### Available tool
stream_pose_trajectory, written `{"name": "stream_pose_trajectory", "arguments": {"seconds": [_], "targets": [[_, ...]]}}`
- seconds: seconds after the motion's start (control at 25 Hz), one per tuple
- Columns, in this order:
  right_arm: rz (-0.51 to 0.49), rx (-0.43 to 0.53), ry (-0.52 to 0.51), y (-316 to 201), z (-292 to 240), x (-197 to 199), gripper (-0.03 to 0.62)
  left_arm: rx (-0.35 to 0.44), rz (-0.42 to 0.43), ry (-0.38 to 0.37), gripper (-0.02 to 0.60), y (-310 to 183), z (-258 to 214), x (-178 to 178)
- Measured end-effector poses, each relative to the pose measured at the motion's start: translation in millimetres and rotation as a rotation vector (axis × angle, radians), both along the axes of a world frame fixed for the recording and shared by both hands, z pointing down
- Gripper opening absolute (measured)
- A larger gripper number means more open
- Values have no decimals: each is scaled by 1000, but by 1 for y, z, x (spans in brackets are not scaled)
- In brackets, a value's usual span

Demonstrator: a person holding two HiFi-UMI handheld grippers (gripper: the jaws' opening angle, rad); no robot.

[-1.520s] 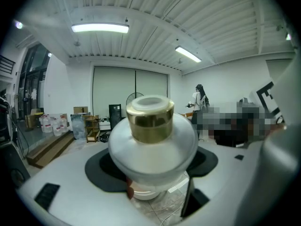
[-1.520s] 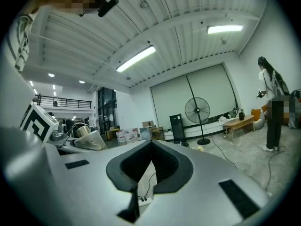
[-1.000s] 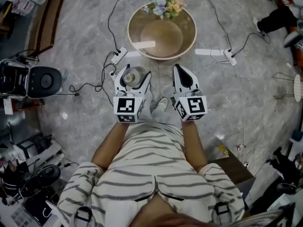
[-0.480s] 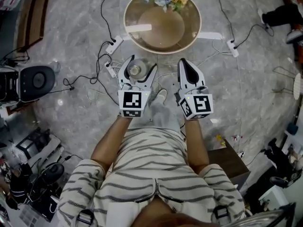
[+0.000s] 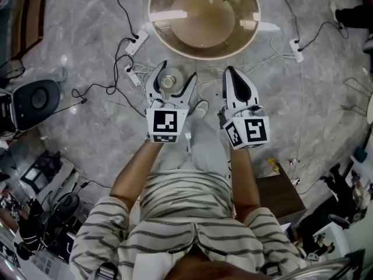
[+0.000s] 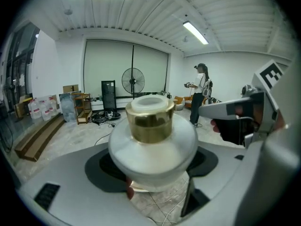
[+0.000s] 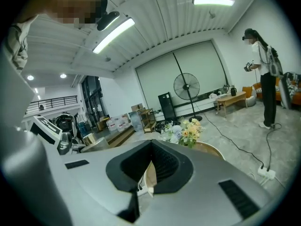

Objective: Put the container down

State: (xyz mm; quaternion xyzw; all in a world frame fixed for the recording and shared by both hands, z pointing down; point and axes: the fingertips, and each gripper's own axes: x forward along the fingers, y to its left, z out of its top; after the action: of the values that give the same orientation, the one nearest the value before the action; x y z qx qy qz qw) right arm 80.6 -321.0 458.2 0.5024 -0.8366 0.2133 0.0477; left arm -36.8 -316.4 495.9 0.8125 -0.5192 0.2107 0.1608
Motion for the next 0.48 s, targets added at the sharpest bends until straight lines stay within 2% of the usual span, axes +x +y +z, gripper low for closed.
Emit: {"name": "stream_pose_trajectory", "arguments": {"seconds": [0.2,0.48], "targets": [[13,-5,17,-12,25,-1,7,-37,-15,8,336,-13,40,5],[28,-37,36,-13,75,8,7,-61,30,2,336,-19,89,19]]}}
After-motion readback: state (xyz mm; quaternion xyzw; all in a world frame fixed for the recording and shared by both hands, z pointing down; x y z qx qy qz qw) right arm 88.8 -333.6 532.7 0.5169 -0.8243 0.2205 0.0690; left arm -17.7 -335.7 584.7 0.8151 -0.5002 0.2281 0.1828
